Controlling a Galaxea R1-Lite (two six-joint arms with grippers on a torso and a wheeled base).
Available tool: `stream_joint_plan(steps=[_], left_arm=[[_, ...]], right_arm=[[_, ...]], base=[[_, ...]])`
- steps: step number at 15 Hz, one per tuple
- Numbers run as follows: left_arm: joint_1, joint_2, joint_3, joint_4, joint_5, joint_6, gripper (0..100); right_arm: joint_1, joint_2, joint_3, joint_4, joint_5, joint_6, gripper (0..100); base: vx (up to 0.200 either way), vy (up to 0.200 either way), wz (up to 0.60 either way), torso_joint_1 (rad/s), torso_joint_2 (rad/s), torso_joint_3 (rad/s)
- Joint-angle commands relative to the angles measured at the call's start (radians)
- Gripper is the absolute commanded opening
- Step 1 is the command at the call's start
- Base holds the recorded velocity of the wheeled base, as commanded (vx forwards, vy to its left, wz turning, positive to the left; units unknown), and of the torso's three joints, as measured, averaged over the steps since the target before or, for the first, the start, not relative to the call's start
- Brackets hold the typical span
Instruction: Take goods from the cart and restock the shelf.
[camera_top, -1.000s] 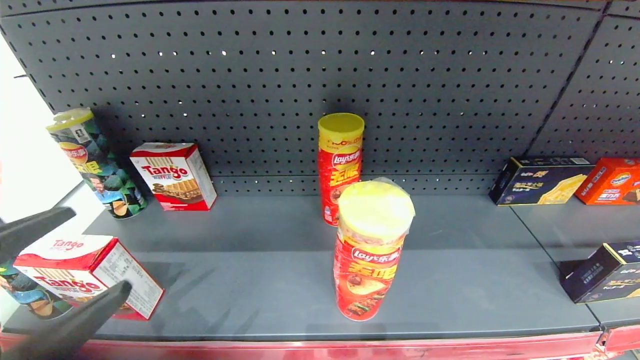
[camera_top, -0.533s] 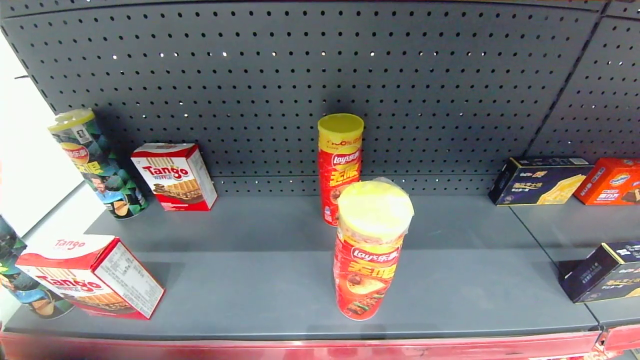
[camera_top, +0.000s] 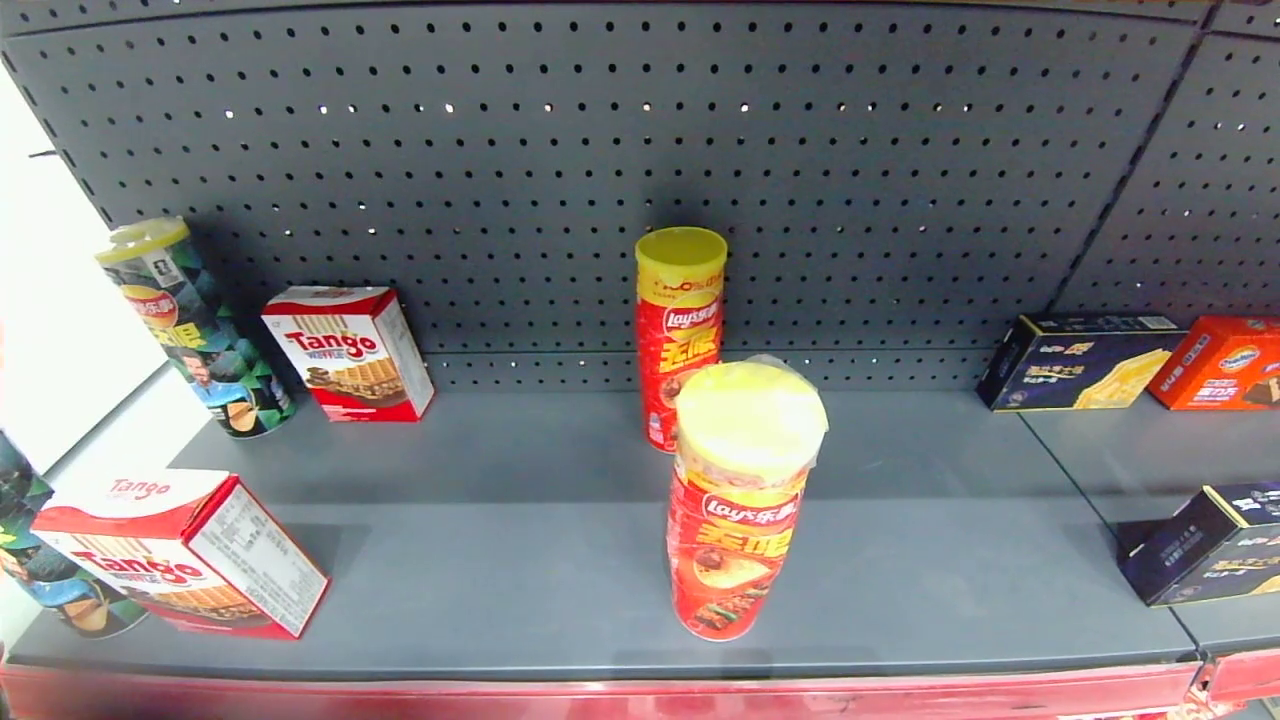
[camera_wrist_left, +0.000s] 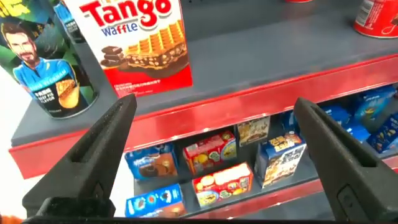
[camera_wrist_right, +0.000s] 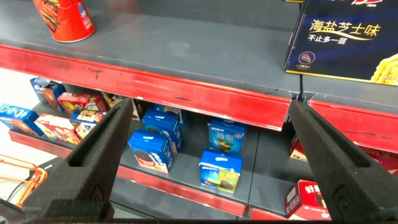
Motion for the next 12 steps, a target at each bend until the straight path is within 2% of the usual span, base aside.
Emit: stream_joint_plan(steps=[1,3,4,5,6,7,8,10,11,12], left_arm=[[0.000,-0.006,0.000,-0.001,0.000,0.004,100],[0.000,-0.006,0.000,-0.001,0.001,-0.004,100],[0.000,-0.006,0.000,0.004,-0.010,-0.025,100],[0.000,-0.006,0.000,0.001,-0.023,-0.025,100],[0.003,-0.006,0.000,0.005,0.029,-0.045,100],[0.003,-0.006,0.000,0.054,0.219,-0.061,100],[0.003,-0.006,0.000,0.080,0.279,-0.088,100],[0.000,-0.006,0.000,0.062,0.110,-0.062,100],[-0.003,-0.006,0.000,0.065,0.078,-0.044,100],[-0.002,-0.006,0.000,0.065,0.079,-0.042,100]], right_arm=[[0.001,0.001,0.000,-0.001,0.000,-0.001,100],[-0.001,0.001,0.000,-0.001,0.000,-0.001,100],[-0.001,0.001,0.000,-0.001,0.000,-0.001,100],[0.001,0.001,0.000,-0.001,0.000,-0.001,100],[0.001,0.001,0.000,-0.001,0.000,-0.001,100],[-0.001,0.001,0.000,-0.001,0.000,-0.001,100],[-0.001,0.001,0.000,-0.001,0.000,-0.001,100],[-0.001,0.001,0.000,-0.001,0.000,-0.001,100],[0.001,0.001,0.000,-0.001,0.000,-0.001,100],[-0.001,0.001,0.000,-0.001,0.000,-0.001,100]], base=[[0.000,0.000,0.00,0.000,0.00,0.000],[0.000,0.000,0.00,0.000,0.00,0.000],[0.000,0.000,0.00,0.000,0.00,0.000],[0.000,0.000,0.00,0.000,0.00,0.000],[0.000,0.000,0.00,0.000,0.00,0.000],[0.000,0.000,0.00,0.000,0.00,0.000],[0.000,0.000,0.00,0.000,0.00,0.000],[0.000,0.000,0.00,0.000,0.00,0.000],[0.000,0.000,0.00,0.000,0.00,0.000],[0.000,0.000,0.00,0.000,0.00,0.000]])
